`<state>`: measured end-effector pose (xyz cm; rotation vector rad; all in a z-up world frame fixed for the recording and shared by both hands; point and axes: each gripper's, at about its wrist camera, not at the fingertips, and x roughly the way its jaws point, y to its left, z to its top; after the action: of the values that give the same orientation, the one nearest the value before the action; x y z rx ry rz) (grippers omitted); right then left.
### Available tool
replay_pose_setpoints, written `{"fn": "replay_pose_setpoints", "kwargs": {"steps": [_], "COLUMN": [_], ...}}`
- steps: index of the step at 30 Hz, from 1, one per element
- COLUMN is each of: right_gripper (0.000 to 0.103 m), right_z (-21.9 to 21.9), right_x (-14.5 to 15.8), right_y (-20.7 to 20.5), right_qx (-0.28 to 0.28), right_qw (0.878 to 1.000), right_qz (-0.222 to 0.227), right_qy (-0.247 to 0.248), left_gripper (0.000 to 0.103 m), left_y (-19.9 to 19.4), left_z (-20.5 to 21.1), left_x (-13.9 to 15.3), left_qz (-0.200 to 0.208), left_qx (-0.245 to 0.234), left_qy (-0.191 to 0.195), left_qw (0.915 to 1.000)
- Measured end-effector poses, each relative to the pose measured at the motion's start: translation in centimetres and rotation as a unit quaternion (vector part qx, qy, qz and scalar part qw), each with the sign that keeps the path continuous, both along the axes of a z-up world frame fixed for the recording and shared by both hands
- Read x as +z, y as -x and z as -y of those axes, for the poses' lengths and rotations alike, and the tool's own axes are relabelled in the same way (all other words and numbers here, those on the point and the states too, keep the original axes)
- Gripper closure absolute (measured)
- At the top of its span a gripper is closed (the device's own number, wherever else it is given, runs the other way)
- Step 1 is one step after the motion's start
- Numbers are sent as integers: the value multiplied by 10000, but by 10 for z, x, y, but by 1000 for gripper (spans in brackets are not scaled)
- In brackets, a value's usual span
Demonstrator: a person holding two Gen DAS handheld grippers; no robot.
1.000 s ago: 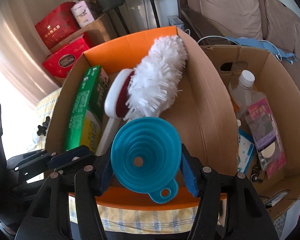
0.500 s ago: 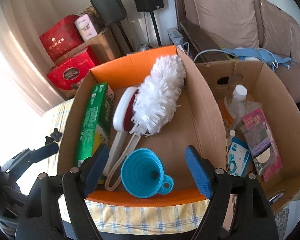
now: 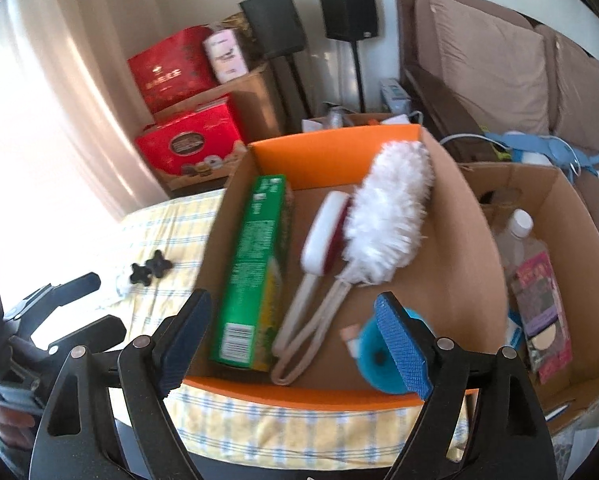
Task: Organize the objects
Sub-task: 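Withdraw the right tool toward the black star-shaped knobs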
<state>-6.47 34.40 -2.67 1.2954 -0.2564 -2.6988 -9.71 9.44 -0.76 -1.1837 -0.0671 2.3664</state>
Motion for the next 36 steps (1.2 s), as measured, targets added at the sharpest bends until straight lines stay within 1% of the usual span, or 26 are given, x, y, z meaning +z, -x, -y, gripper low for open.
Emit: {"fn": "replay_pose_setpoints", "kwargs": {"steps": [6,11,17,23,26,36], "right_gripper": [18,18,20,21,21,21], "right_z": [36,66,106,138,151,177], "right_x": [1,3,2,-8,-16,-48], "right_y": [7,16,33,54,64,93], "right_qx": [332,635,931,1149,1214,1350], "right_qw": [9994,9980,9956,9931,9923,9899], "right_qz": [-24,-63,-13,146,213,391], "right_qy": [-1,-14,128,185,152,179], "left_gripper": [0,0,0,0,1,1], "left_y": [5,11,21,34,41,60], "left_z": [50,96,141,167,175,180], "left_x": [-5,-11,-21,-34,-41,-53], "left_qz": [61,98,305,524,604,696], "left_qx": [427,835,1186,1399,1474,1471], "left_qy": [82,202,123,75,143,221], "left_qw": [9990,9963,9924,9887,9871,9864]}}
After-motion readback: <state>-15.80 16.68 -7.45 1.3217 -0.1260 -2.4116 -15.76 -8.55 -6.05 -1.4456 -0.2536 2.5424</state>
